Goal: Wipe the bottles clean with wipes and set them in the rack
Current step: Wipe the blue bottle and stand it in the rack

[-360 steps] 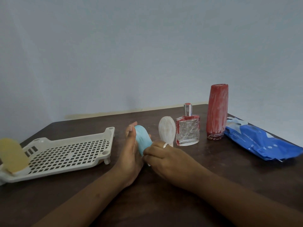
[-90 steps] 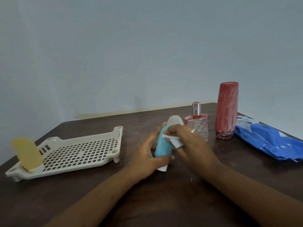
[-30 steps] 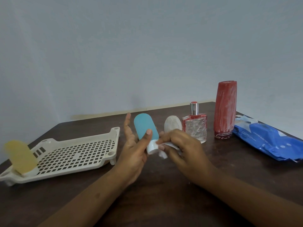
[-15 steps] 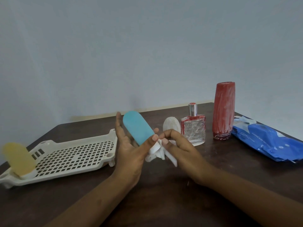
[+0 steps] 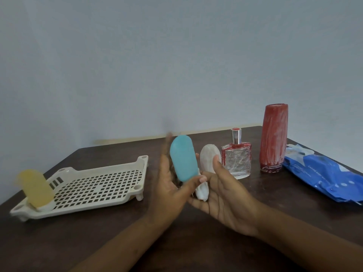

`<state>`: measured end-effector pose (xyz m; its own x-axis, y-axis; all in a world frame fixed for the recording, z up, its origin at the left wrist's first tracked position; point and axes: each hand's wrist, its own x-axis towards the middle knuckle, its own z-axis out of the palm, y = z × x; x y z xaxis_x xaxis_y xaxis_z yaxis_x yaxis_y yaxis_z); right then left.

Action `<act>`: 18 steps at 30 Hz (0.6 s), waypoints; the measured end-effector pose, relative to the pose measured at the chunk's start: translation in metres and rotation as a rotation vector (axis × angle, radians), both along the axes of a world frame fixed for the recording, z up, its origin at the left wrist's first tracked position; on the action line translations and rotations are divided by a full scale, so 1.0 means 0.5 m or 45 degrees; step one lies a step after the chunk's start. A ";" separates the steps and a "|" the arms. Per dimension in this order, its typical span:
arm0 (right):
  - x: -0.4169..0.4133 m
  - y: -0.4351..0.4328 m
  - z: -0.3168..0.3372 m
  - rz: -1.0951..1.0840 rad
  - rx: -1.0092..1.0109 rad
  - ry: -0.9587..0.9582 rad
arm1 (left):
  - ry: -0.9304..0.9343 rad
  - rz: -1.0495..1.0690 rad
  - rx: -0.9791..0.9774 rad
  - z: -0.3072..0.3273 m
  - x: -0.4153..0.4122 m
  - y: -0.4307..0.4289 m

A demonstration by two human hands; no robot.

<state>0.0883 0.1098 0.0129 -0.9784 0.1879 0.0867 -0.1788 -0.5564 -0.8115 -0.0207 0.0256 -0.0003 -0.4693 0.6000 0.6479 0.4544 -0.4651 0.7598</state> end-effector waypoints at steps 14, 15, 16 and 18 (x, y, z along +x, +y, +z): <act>-0.017 0.012 -0.023 -0.290 0.241 -0.008 | -0.231 0.005 -0.025 -0.003 0.014 0.002; -0.018 0.014 -0.024 -0.303 0.246 -0.004 | -0.241 -0.022 -0.031 -0.004 0.018 0.002; -0.019 0.015 -0.025 -0.316 0.240 -0.003 | -0.237 -0.040 -0.034 -0.005 0.022 0.002; -0.021 0.015 -0.027 -0.337 0.200 -0.012 | -0.213 -0.038 -0.037 -0.004 0.020 0.004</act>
<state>0.0779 0.1173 -0.0007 -0.8982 0.4212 0.1262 -0.2930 -0.3592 -0.8861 -0.0108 0.0277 -0.0022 -0.5511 0.6326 0.5441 0.3067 -0.4529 0.8372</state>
